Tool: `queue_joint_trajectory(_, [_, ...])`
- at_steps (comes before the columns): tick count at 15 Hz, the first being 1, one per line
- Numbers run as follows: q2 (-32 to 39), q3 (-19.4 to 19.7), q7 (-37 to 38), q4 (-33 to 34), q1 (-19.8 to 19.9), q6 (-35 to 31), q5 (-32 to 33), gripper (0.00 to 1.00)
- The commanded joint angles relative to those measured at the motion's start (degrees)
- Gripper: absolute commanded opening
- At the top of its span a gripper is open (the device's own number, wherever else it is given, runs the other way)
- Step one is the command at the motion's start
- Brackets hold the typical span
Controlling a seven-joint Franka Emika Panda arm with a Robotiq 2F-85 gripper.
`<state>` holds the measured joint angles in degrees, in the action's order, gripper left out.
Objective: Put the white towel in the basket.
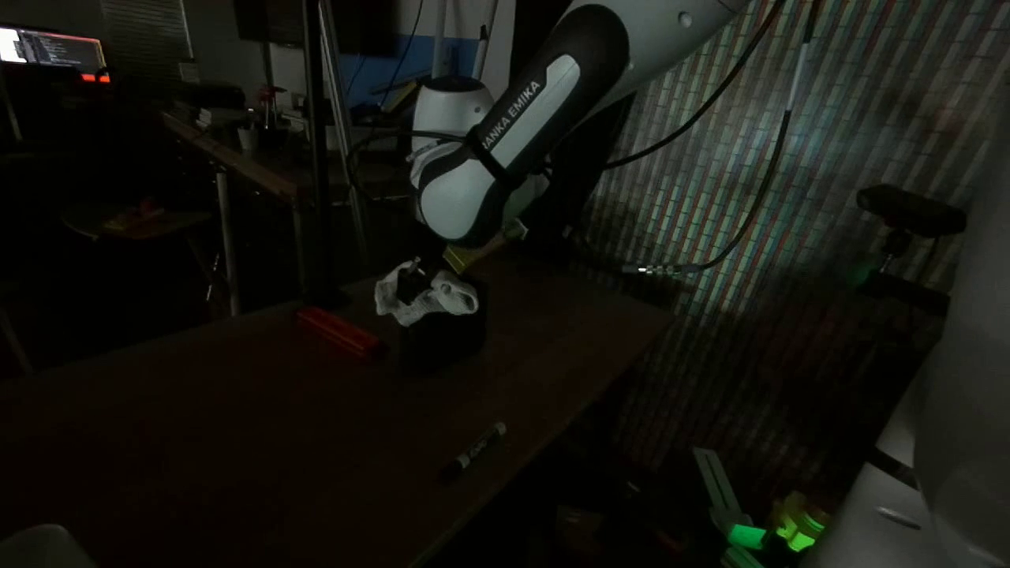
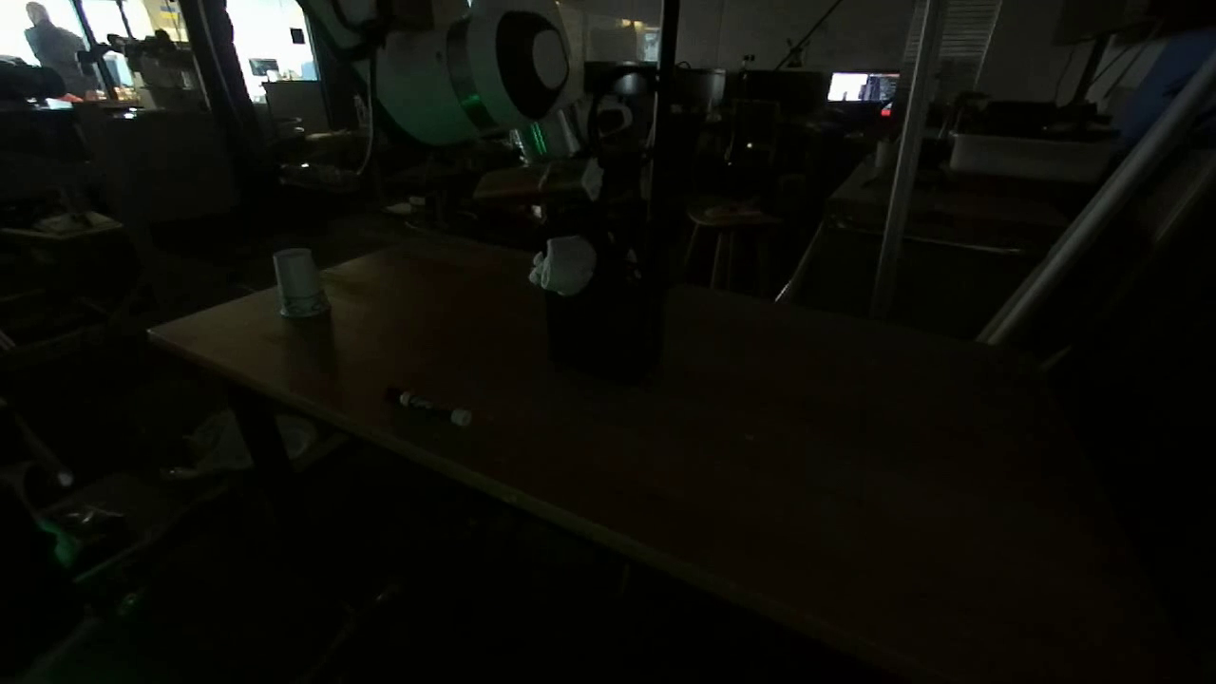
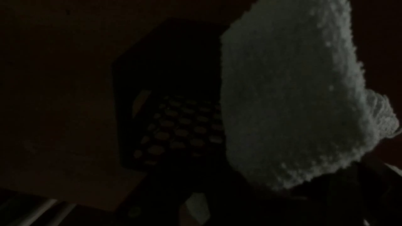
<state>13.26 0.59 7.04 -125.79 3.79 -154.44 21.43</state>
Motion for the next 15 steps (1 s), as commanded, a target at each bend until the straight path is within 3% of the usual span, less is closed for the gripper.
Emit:
queue_joint_trajectory(1, [2.8, -0.9, -8.2, -0.1, 0.2, 0.3, -9.2, 0.00])
queue_joint_trajectory(6, [1.6, -0.6, -13.4, 0.4, 0.2, 2.2, -15.0, 0.03])
queue_joint_trajectory(8, [0.6, 0.0, -13.3, 0.4, -0.1, 2.5, -14.9, 0.28])
queue_joint_trajectory(10, [-0.7, 0.6, -12.4, 0.4, -0.4, 2.8, -13.9, 0.35])
queue_joint_trajectory(15, [-6.1, 1.2, -11.1, -0.6, -1.4, 3.6, -11.4, 0.73])
